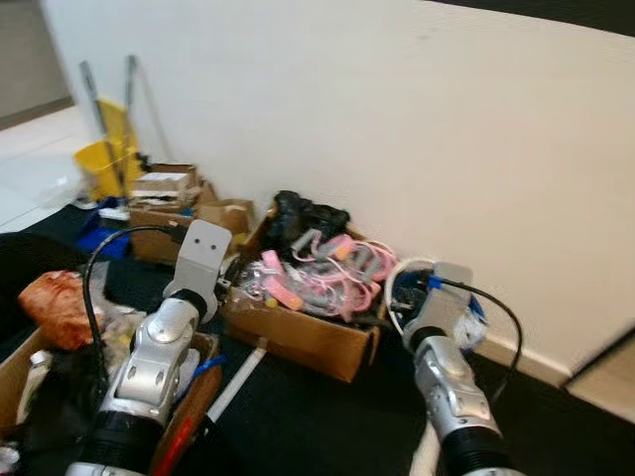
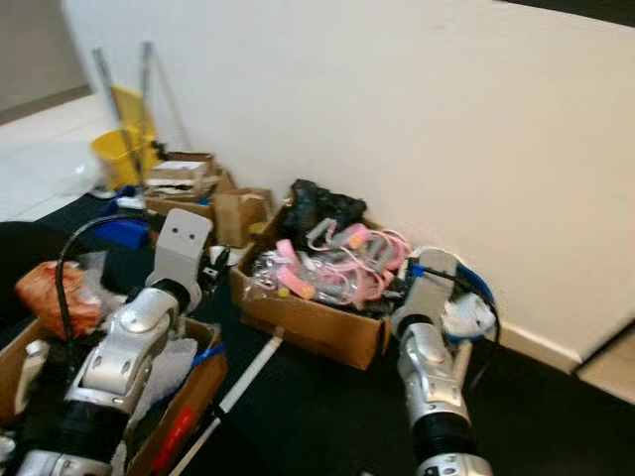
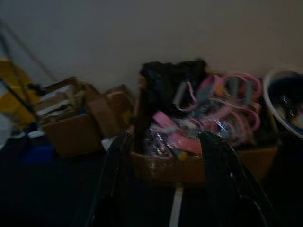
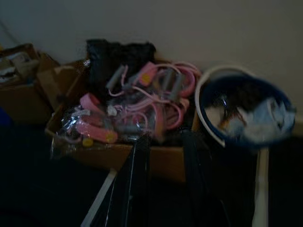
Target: Picking trash to rubbish bin
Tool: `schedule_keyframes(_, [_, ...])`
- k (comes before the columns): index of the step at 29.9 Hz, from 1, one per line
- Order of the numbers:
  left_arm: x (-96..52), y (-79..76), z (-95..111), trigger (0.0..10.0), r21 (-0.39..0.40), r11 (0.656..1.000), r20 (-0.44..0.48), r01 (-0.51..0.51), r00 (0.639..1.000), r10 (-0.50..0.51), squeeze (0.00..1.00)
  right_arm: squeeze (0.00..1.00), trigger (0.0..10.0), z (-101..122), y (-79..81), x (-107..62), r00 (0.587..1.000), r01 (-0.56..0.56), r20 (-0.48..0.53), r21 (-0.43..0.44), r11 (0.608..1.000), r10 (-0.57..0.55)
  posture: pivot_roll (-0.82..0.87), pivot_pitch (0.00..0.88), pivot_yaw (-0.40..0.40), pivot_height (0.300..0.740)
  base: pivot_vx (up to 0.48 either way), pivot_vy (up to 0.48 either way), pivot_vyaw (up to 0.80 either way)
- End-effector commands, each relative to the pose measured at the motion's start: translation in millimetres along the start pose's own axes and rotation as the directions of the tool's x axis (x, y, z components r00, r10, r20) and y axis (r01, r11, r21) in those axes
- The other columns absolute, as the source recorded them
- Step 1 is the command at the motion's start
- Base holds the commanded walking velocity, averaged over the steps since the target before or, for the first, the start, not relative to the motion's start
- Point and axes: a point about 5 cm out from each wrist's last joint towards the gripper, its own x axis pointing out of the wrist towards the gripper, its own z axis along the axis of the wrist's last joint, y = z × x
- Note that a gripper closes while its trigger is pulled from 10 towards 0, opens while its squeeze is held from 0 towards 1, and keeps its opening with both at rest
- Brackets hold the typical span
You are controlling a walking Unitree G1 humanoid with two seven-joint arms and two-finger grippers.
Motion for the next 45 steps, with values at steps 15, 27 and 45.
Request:
schedule_keyframes(15, [4.6, -13.9, 0, 10.0, 0.024, 0.999, 0.005, 0.035, 0.999, -0.035, 0.00, 0.00, 10.0, -4, -15.7, -7.6, 0.999, 0.046, -0.018, -0.004, 0.999, -0.046, -0.04, 0.063, -0.002, 0.740, 0.000, 0.000, -0.80])
schedule_keyframes(27, [1.5, -5.9, -3, 10.0, 0.006, 1.000, 0.012, -0.030, 0.999, 0.030, 0.00, 0.00, 10.0, -10, -15.7, -15.3, 0.998, 0.040, -0.045, -0.010, 0.999, -0.040, -0.03, 0.072, -0.030, 0.740, 0.000, 0.000, -0.80])
schedule_keyframes(45, [2.2, -5.4, -1, 10.0, 0.004, 0.999, 0.019, -0.044, 0.999, 0.044, 0.00, 0.00, 10.0, -5, -15.9, -12.9, 0.999, 0.037, -0.039, -0.013, 0.999, -0.038, -0.03, 0.071, -0.029, 0.740, 0.000, 0.000, -0.80])
